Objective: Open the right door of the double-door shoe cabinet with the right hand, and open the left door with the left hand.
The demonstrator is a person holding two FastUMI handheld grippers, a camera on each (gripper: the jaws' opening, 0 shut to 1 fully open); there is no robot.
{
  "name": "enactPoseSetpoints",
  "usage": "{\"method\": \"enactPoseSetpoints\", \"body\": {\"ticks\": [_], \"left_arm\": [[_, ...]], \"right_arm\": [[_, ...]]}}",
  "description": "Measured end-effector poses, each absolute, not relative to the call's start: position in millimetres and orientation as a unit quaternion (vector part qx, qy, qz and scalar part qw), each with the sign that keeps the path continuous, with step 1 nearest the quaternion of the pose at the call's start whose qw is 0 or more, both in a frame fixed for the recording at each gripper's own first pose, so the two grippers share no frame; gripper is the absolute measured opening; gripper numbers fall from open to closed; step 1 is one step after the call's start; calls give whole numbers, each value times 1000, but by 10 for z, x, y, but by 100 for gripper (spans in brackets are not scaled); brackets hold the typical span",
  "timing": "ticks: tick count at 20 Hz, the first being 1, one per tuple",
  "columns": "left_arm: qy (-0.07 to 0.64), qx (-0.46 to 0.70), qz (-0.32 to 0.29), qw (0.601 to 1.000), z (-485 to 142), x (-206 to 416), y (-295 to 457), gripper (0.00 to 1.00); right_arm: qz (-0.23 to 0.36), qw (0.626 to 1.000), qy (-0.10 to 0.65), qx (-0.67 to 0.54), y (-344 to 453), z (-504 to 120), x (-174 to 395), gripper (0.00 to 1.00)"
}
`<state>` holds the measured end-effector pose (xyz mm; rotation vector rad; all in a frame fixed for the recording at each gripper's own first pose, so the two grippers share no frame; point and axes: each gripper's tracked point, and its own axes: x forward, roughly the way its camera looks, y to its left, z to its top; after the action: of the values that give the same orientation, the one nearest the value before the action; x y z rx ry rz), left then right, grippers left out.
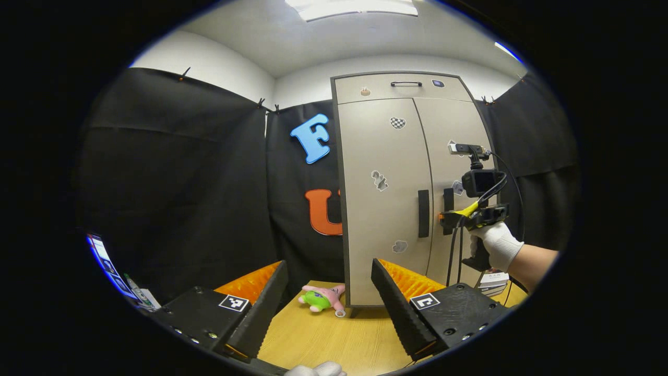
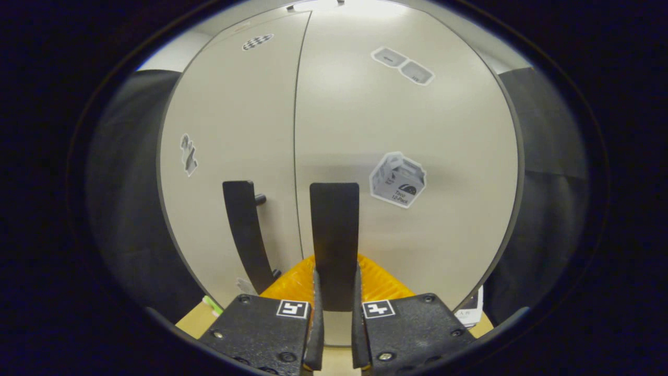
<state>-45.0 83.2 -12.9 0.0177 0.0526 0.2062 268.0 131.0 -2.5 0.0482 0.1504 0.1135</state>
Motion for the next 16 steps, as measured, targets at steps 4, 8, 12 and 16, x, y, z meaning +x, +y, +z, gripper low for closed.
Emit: {"method": "enactPoseSetpoints", "body": {"ticks": [4, 8, 12, 16], "left_arm": [[27, 5, 103, 994, -154, -545, 821, 96], [29, 3, 96, 995, -168, -626, 782, 96], [29, 1, 83, 996, -196, -661, 718, 96], [29, -5, 74, 997, -219, -777, 627, 96]], "right_arm": [[63, 995, 75, 18, 1279, -35, 2601, 22], [69, 995, 74, 8, 1214, -38, 2533, 22], [74, 994, 75, 8, 1141, -45, 2432, 22], [68, 995, 72, 6, 1058, -52, 2331, 21]]}}
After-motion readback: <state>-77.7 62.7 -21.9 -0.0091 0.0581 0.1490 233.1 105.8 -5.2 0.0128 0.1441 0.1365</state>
